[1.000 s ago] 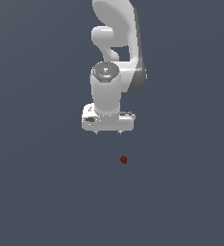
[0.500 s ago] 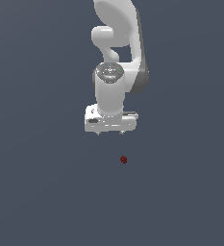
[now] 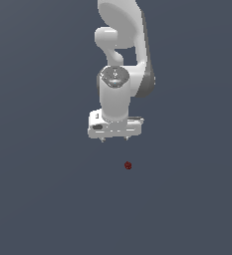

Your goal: Pick up the object and move it to a goal position.

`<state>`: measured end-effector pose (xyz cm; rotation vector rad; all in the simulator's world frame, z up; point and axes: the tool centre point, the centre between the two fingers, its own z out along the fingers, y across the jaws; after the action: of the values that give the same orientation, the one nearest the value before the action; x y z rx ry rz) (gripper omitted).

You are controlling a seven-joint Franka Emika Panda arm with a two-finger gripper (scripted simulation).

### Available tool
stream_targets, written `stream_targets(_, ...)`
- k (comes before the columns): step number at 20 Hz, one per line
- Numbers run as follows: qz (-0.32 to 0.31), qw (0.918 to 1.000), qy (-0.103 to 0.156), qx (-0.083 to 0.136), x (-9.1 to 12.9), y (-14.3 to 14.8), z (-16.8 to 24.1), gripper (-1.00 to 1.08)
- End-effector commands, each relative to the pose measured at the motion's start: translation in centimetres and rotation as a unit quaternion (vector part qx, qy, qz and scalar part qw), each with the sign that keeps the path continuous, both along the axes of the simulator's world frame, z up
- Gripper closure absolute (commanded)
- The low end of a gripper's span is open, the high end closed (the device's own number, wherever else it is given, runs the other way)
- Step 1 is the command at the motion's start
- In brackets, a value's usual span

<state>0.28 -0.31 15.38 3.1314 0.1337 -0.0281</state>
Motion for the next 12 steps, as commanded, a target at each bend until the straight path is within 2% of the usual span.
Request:
stream_targets(1,0.013,0.9999,0.0,0.0,0.2,0.2,-0.2,-0.92)
stream_targets(7,0.069,0.9976,0.0,-0.002,1.0,0.8,-1.2,-0.92)
stream_targets(12,0.136,0.9907,0.001,-0.002,2.0,1.7,-2.4,-0.92)
